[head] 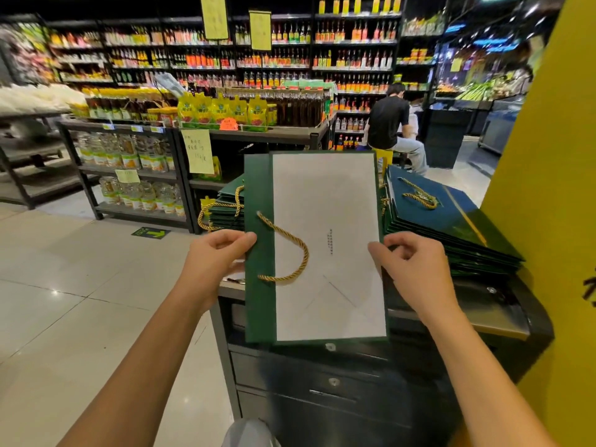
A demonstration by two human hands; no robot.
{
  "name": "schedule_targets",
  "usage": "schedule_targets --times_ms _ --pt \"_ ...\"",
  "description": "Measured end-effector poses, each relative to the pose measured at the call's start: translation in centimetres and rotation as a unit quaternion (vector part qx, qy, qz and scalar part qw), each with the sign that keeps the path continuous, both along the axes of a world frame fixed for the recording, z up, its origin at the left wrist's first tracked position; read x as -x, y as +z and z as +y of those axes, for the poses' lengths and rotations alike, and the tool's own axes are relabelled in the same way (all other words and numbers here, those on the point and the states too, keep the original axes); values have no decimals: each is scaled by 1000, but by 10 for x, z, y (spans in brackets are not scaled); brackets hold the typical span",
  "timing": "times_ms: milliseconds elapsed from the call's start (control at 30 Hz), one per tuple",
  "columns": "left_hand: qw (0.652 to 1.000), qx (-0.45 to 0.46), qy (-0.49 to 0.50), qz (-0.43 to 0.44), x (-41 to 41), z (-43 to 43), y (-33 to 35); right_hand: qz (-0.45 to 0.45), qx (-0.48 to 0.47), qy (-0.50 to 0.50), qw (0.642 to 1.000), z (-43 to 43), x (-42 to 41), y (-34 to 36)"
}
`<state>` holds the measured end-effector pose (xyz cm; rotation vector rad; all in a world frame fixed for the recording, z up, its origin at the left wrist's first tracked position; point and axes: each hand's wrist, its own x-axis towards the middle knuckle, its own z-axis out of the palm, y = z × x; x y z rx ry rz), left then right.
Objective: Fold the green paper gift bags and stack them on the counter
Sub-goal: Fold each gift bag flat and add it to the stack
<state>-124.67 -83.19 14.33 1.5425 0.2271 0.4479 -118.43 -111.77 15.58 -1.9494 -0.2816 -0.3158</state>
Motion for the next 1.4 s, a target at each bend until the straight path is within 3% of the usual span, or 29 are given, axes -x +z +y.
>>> schedule_targets --times_ms 133,333,400,467,700,833,967,1100,1167,1300,1400 --pt "995 -27 37 -86 4 5 35 26 -180 66 981 4 7 41" --pt "983 -38 5 -178 14 5 70 47 -305 132 942 9 7 78" --pt "984 20 -7 -175 13 7 71 67 -309 131 940 10 6 81" --pt "987 63 -22 -148 11 8 67 81 -294 111 946 12 2 76" --pt "994 30 2 -103 -9 2 42 43 -225 59 972 16 -17 37" --pt "999 23 -10 -24 -22 1 25 20 -177 48 983 16 -25 14" --pt "997 13 -66 28 -31 -1 1 -64 27 -10 998 13 -31 -6" --pt "997 -16 -68 32 -34 -5 -17 -130 275 -79 949 16 -30 -21" --pt "997 -28 -63 27 -36 -6 -22 -147 277 -69 947 26 -28 -21" --pt "997 -48 -60 14 -38 -6 -27 -106 157 78 979 67 -23 -12" --pt "996 -78 -54 7 -37 -5 -32 -66 123 123 983 104 -20 -4"
